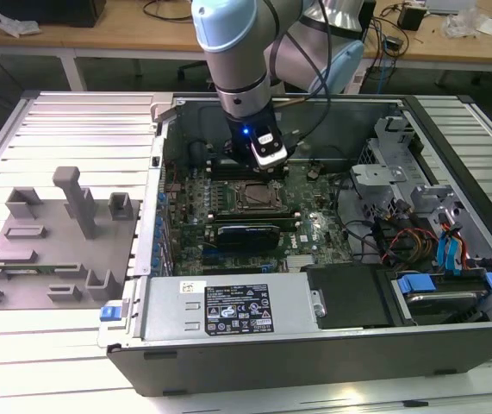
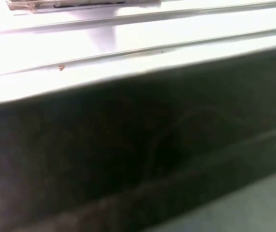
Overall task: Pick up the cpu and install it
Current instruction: 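Install the first cpu locking lever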
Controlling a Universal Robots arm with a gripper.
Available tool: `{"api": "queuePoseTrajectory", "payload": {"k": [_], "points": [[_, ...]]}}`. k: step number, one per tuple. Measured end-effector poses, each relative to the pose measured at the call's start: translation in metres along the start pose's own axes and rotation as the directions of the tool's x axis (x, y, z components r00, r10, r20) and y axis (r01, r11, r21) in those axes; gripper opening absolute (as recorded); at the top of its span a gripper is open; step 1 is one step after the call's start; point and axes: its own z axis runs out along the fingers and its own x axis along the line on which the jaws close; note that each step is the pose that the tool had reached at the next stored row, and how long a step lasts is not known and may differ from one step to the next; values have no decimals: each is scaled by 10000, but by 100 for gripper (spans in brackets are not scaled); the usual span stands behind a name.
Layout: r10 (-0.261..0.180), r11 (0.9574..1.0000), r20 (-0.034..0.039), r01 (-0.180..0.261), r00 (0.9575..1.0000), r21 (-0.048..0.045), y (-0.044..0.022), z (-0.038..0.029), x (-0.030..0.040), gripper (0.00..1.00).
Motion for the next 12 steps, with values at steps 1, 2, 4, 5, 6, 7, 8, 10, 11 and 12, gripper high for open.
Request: {"api": "queuePoseTrajectory", "payload": {"k": [1,2,4,5,6,7,8,10,11,12], "points": [[-1,10000,0,1,10000,4,0,-6,-1,11],[-2,10000,1,2,10000,9,1,-14,-3,11],[-1,10000,0,1,10000,5,4,-31,-8,11],[-1,10000,-1,1,10000,6,5,-42,-10,11],[-1,10000,-1,1,10000,5,6,-47,-12,11],[-1,10000,-1,1,10000,6,8,-62,-16,11],[-1,10000,-1,1,10000,7,11,-81,-21,11],[-1,10000,-1,1,10000,6,18,-128,-32,11],[-1,10000,-1,1,10000,6,22,-155,-40,11],[-2,10000,-2,2,10000,6,29,-197,-51,11]]}}
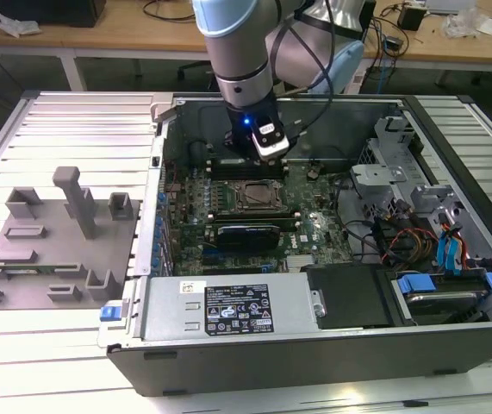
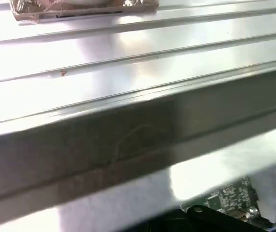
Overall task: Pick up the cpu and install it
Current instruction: 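Install the first cpu locking lever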
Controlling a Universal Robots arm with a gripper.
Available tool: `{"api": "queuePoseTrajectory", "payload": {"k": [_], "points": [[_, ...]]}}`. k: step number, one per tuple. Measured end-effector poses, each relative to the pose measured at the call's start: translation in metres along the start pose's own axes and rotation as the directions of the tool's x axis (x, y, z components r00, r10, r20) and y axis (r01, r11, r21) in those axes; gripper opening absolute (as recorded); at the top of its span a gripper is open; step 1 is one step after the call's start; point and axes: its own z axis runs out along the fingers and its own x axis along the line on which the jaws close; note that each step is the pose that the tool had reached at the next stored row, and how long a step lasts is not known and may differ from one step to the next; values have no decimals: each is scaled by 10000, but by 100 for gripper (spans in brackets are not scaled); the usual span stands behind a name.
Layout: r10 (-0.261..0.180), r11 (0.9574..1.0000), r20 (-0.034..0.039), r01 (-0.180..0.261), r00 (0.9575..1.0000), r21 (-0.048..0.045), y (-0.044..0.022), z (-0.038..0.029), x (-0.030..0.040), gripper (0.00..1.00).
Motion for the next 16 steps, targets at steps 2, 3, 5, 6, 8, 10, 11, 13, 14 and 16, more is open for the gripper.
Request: {"api": "queuePoseTrajectory", "payload": {"k": [2,3,5,6,8,10,11,13,14,16], "points": [[-5,10000,-6,5,10000,36,7,-26,-17,11],[-12,9997,-55,14,10000,245,13,-26,-40,11],[113,9986,-276,-98,9996,522,14,-25,-55,11],[170,9977,-436,-141,9989,669,13,-25,-60,11],[229,9964,-652,-174,9976,830,12,-24,-64,11],[288,9945,-917,-193,9954,1026,10,-22,-70,11],[316,9934,-1054,-196,9939,1132,8,-21,-75,11],[347,9924,-1258,-193,9914,1219,1,-18,-94,11],[356,9921,-1328,-190,9905,1243,-5,-17,-102,11],[366,9918,-1402,-188,9894,1265,-32,-18,-112,11]]}}
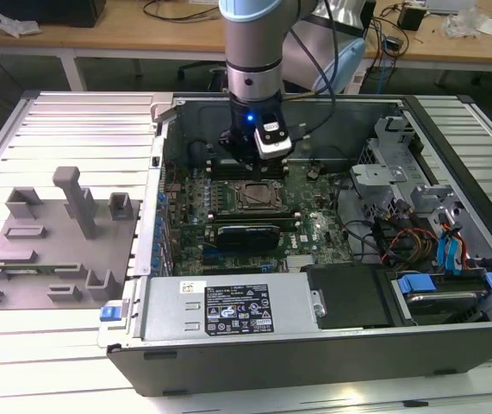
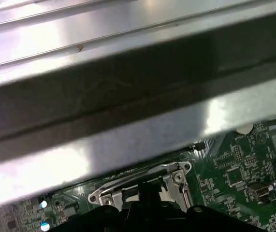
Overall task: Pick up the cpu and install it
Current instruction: 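Install the first cpu locking lever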
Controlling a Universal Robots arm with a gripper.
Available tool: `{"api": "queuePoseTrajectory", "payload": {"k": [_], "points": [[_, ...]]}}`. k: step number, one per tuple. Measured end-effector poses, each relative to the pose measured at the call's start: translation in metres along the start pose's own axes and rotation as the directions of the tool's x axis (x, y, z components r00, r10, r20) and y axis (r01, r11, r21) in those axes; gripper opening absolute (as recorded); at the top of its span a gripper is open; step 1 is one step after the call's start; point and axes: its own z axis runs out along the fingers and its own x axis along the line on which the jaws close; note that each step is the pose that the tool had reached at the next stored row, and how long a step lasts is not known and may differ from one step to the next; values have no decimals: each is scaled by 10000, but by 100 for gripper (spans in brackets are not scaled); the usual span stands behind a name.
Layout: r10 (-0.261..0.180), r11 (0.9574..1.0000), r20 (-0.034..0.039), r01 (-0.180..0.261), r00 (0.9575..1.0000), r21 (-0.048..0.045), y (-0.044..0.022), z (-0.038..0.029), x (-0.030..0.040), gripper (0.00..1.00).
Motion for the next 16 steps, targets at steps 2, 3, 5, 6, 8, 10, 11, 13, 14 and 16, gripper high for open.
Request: {"api": "queuePoseTrajectory", "payload": {"k": [2,3,5,6,8,10,11,13,14,16], "points": [[-2,10000,-35,2,10000,10,-55,1,-18,11],[-1,10000,-47,1,10000,13,-90,1,-28,11],[-2,10000,-95,2,10000,29,-171,1,-53,11],[-3,10000,-133,3,9999,40,-206,2,-64,11],[-1,10000,-277,3,9996,87,-236,4,-84,11],[-10,9998,-507,19,9987,183,-232,6,-112,11],[-34,9997,-663,50,9978,234,-226,9,-131,11],[-107,9996,-804,129,9967,268,-214,15,-174,11],[-138,9995,-817,160,9966,265,-208,19,-192,11],[-286,9992,-831,307,9961,246,-201,23,-219,11]]}}
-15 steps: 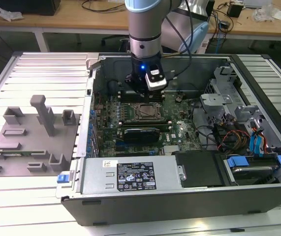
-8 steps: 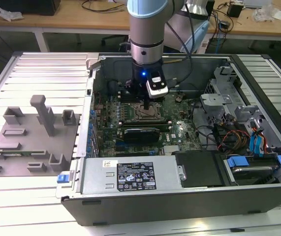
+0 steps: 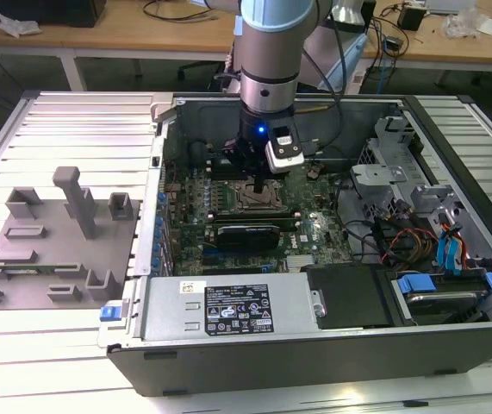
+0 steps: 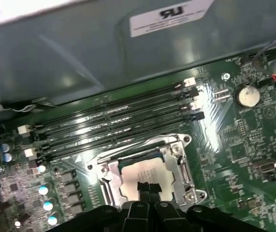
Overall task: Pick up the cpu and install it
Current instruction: 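Install the first cpu locking lever, then install the second cpu locking lever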
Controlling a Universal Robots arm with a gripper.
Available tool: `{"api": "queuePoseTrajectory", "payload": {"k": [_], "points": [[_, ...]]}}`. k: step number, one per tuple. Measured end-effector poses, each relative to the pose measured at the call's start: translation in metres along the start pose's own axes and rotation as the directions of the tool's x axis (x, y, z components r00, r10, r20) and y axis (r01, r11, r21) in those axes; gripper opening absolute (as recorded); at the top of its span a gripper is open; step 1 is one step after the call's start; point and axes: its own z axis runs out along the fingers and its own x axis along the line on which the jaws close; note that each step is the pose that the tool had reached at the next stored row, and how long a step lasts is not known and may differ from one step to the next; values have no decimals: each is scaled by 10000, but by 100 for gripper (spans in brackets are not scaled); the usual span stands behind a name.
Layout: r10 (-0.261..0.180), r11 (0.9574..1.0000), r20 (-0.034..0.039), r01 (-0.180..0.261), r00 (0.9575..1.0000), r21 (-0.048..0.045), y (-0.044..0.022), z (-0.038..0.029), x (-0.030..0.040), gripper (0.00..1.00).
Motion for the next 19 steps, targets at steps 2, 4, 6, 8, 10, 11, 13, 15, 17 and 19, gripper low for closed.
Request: {"api": "queuePoseTrajectory", "payload": {"k": [2,4,6,8,10,11,13,15,17,19], "points": [[-507,9987,-4,507,9987,-28,3,4,-6,11],[-856,9963,-4,856,9963,-54,3,5,-6,11],[-942,9955,-5,942,9956,-56,2,-6,-6,11],[-944,9955,-4,944,9955,-57,2,-32,-7,11],[-944,9955,-5,944,9955,-56,2,-60,-7,11],[-944,9955,-4,944,9955,-56,2,-71,-7,11],[-944,9955,-3,944,9955,-60,3,-71,-8,11],[-944,9955,-4,944,9955,-58,2,-80,-8,11],[-944,9955,-4,944,9955,-58,2,-82,-8,11],[-944,9955,-4,944,9955,-57,2,-83,-8,11]]}}
